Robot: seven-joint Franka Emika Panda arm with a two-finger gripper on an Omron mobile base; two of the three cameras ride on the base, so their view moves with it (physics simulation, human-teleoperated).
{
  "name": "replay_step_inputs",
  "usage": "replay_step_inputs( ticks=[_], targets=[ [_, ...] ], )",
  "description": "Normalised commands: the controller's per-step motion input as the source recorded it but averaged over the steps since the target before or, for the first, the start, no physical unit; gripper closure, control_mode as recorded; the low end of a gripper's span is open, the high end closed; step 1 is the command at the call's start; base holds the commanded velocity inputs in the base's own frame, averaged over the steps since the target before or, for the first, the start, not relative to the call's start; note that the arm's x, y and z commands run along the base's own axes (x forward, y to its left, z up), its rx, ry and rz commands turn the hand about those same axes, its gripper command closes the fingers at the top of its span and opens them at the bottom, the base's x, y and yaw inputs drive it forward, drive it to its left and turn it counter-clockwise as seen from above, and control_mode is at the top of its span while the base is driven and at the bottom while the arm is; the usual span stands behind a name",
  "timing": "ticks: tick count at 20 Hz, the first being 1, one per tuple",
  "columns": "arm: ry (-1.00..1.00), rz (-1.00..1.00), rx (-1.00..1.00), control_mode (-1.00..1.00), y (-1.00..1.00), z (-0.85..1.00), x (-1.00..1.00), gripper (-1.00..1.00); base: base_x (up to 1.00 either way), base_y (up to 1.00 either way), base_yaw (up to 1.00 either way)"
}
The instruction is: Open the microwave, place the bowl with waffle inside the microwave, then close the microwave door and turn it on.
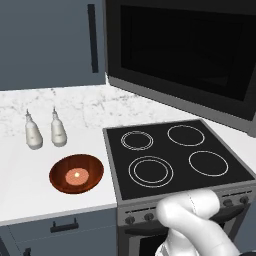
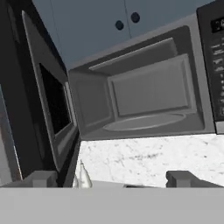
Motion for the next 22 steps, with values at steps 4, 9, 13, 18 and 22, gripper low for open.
replay_step_inputs(
  ticks=[4,9,13,18,22],
  targets=[
    [0.21,0.32,0.33,-1.00,0.04,-0.11,0.91,-1.00,0.00,0.00,0.00],
    [0.26,0.19,0.22,-1.00,0.19,0.00,0.72,-1.00,0.00,0.00,0.00],
    [0.24,0.10,0.03,-1.00,0.40,0.00,0.70,-1.00,0.00,0.00,0.00],
    [0.18,0.12,0.00,-1.00,0.39,0.00,0.62,-1.00,0.00,0.00,0.00],
    [0.10,0.18,-0.01,-1.00,0.39,0.00,-0.03,-1.00,0.00,0.00,0.00]
  ],
)
